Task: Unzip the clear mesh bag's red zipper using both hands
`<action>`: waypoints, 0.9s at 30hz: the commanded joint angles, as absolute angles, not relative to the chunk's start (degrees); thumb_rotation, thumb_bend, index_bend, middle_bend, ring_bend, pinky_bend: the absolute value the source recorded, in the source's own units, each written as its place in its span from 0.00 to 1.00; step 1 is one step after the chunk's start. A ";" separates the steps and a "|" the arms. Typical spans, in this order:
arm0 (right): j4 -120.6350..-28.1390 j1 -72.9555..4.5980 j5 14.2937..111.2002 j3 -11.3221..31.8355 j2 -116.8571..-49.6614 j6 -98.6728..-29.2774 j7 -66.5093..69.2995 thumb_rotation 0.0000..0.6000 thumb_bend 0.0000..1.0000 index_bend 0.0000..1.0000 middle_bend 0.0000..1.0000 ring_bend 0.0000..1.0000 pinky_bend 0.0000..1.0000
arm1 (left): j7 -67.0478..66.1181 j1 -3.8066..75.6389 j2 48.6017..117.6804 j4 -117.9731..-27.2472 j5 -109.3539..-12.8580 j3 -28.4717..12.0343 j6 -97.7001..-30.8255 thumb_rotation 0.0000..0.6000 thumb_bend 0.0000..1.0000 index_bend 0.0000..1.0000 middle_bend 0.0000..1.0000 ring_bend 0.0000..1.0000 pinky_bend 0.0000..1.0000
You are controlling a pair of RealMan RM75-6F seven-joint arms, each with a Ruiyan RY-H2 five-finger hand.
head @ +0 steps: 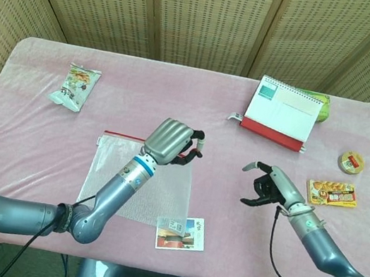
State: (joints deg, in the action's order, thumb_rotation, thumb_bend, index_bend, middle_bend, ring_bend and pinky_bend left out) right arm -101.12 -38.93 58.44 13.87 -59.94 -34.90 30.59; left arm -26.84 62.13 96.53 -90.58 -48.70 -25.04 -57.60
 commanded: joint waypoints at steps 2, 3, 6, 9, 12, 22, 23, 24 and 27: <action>-101.42 -43.53 49.83 13.80 -64.92 -36.56 23.46 1.00 0.00 0.38 0.90 0.86 1.00 | -27.20 63.37 97.18 -90.24 -47.63 -25.59 -58.09 1.00 0.59 0.85 0.94 0.87 1.00; -101.57 -44.38 48.08 13.76 -65.70 -37.18 22.04 1.00 0.00 0.38 0.90 0.86 1.00 | -27.15 63.61 97.31 -90.31 -47.46 -25.66 -58.19 1.00 0.59 0.85 0.94 0.87 1.00; -101.44 -46.33 43.48 13.38 -67.92 -39.35 18.33 1.00 0.00 0.39 0.90 0.86 1.00 | -27.11 64.04 97.38 -90.60 -47.12 -25.64 -58.46 1.00 0.59 0.85 0.94 0.87 1.00; -101.27 -47.85 39.26 13.57 -69.94 -41.53 15.79 1.00 0.00 0.39 0.90 0.86 1.00 | -27.33 64.28 97.30 -91.02 -47.22 -25.21 -58.86 1.00 0.59 0.85 0.94 0.87 1.00; -101.25 -48.78 36.68 13.94 -71.28 -43.32 13.97 1.00 0.00 0.39 0.90 0.86 1.00 | -27.04 64.36 97.34 -91.25 -47.46 -25.04 -59.31 1.00 0.59 0.85 0.94 0.87 1.00; -102.73 -51.02 27.56 17.67 -72.07 -42.16 14.74 1.00 0.02 0.40 0.90 0.86 1.00 | -25.55 64.61 98.36 -90.12 -50.28 -24.15 -61.10 1.00 0.59 0.85 0.94 0.87 1.00; -102.60 -51.18 26.87 17.95 -72.43 -42.41 14.86 1.00 0.03 0.40 0.90 0.86 1.00 | -25.40 64.62 98.45 -90.10 -50.35 -24.13 -61.13 1.00 0.59 0.85 0.94 0.87 1.00; -102.45 -51.37 26.31 18.11 -72.77 -42.71 14.77 1.00 0.03 0.40 0.90 0.86 1.00 | -25.30 64.63 98.52 -90.12 -50.35 -24.10 -61.15 1.00 0.59 0.85 0.94 0.87 1.00; -101.83 -52.03 24.83 18.26 -73.76 -43.39 14.05 1.00 0.04 0.42 0.90 0.86 1.00 | -25.20 64.66 98.67 -90.20 -50.41 -24.05 -61.37 1.00 0.59 0.85 0.94 0.87 1.00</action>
